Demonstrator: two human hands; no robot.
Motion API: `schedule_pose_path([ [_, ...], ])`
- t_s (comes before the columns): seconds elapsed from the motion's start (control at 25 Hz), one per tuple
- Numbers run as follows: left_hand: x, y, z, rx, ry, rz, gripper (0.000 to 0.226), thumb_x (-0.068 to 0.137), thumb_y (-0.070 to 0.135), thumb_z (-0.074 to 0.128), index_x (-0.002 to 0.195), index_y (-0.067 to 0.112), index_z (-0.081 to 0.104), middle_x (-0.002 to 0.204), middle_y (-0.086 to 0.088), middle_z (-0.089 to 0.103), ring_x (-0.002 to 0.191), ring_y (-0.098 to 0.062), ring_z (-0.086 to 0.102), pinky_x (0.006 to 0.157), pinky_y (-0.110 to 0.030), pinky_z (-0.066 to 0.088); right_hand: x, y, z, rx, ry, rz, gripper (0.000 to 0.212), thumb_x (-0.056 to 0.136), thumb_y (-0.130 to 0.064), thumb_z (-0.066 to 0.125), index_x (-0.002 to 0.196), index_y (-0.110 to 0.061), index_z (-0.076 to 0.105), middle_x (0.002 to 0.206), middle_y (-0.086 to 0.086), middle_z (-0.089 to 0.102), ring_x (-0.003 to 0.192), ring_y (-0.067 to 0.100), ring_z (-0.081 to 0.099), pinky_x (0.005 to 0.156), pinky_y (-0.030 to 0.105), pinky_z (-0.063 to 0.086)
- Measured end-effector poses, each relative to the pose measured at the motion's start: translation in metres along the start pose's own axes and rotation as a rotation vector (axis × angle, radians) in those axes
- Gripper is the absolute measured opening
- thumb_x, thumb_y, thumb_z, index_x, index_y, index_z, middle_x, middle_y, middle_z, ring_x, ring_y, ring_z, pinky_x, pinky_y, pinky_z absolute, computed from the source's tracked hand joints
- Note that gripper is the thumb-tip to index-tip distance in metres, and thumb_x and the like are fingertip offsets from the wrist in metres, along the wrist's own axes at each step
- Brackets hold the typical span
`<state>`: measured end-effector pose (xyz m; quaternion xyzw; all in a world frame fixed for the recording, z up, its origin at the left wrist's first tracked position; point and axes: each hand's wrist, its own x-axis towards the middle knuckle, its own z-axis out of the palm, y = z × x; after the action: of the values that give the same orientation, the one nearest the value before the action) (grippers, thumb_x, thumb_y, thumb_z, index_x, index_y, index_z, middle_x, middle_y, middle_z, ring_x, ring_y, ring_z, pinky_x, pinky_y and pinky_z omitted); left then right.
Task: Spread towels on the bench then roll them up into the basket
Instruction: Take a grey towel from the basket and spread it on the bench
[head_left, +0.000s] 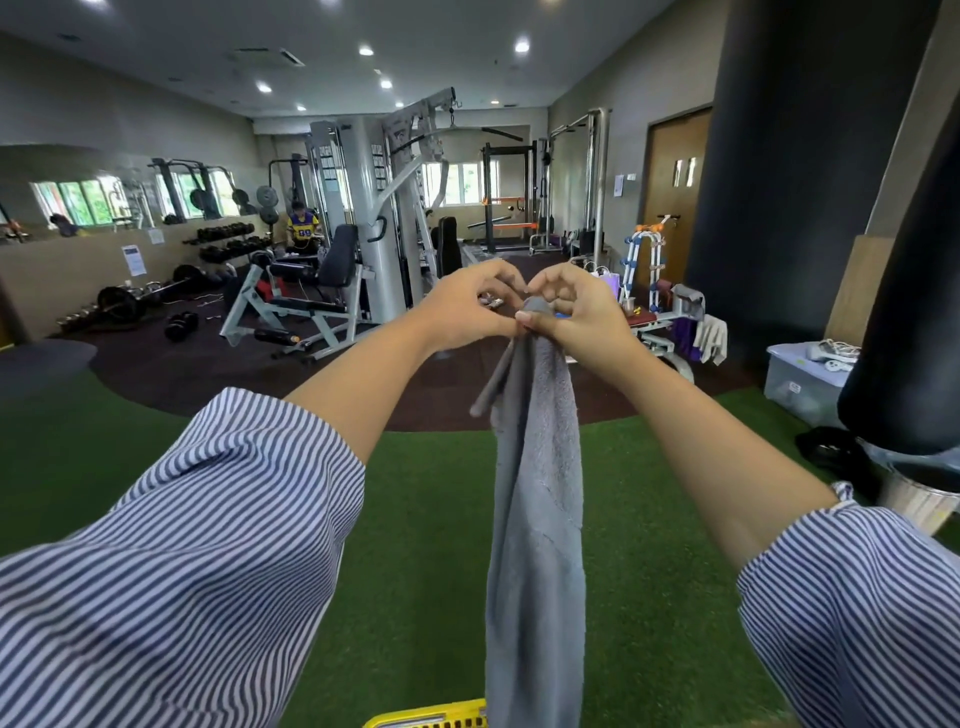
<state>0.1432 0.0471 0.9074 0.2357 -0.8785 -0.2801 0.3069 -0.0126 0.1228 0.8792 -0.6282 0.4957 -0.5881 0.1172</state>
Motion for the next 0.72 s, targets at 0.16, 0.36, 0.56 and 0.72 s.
schedule_pose_path([
  [0.16, -0.003, -0.001, 0.004, 0.083, 0.067, 0.014, 0.014, 0.077, 0.01, 0.076, 0.087, 0.008, 0.067, 0.079, -0.01, 0.067, 0.07, -0.012, 0.057, 0.067, -0.029, 0.046, -0.001, -0.007, 0.0, 0.039, -0.029, 0.01, 0.03, 0.075, -0.002, 0.073, 0.089, -0.019, 0.054, 0.08, 0.002, 0.058, 0.072, 0.009, 0.059, 0.068, 0.018, 0.05],
  [0.36, -0.014, 0.018, 0.005, 0.172, 0.463, 0.237, 0.017, 0.082, -0.003, 0.054, 0.072, 0.008, 0.046, 0.058, 0.005, 0.039, 0.053, -0.001, 0.034, 0.051, -0.014, 0.029, -0.018, 0.01, 0.014, -0.292, 0.109, 0.011, 0.016, 0.072, -0.007, 0.066, 0.081, -0.014, 0.054, 0.07, 0.002, 0.057, 0.066, 0.017, 0.053, 0.06, 0.028, 0.041],
  [0.56, -0.018, 0.037, -0.018, -0.074, 0.867, 0.228, 0.029, 0.087, -0.007, 0.046, 0.07, 0.016, 0.04, 0.065, 0.006, 0.038, 0.058, -0.006, 0.033, 0.051, -0.017, 0.029, -0.055, 0.049, 0.031, -0.575, -0.3, 0.333, 0.018, 0.08, -0.021, 0.063, 0.084, -0.003, 0.062, 0.085, 0.012, 0.061, 0.085, 0.024, 0.06, 0.065, 0.028, 0.041],
  [0.72, -0.034, 0.02, -0.048, -0.104, 1.094, -0.015, 0.04, 0.089, -0.008, 0.042, 0.067, 0.023, 0.033, 0.068, 0.007, 0.039, 0.058, -0.002, 0.035, 0.052, -0.012, 0.037, -0.071, 0.082, -0.007, -0.966, -0.406, 0.656, 0.036, 0.087, -0.033, 0.056, 0.11, -0.005, 0.057, 0.113, 0.016, 0.061, 0.101, 0.033, 0.059, 0.084, 0.041, 0.05],
])
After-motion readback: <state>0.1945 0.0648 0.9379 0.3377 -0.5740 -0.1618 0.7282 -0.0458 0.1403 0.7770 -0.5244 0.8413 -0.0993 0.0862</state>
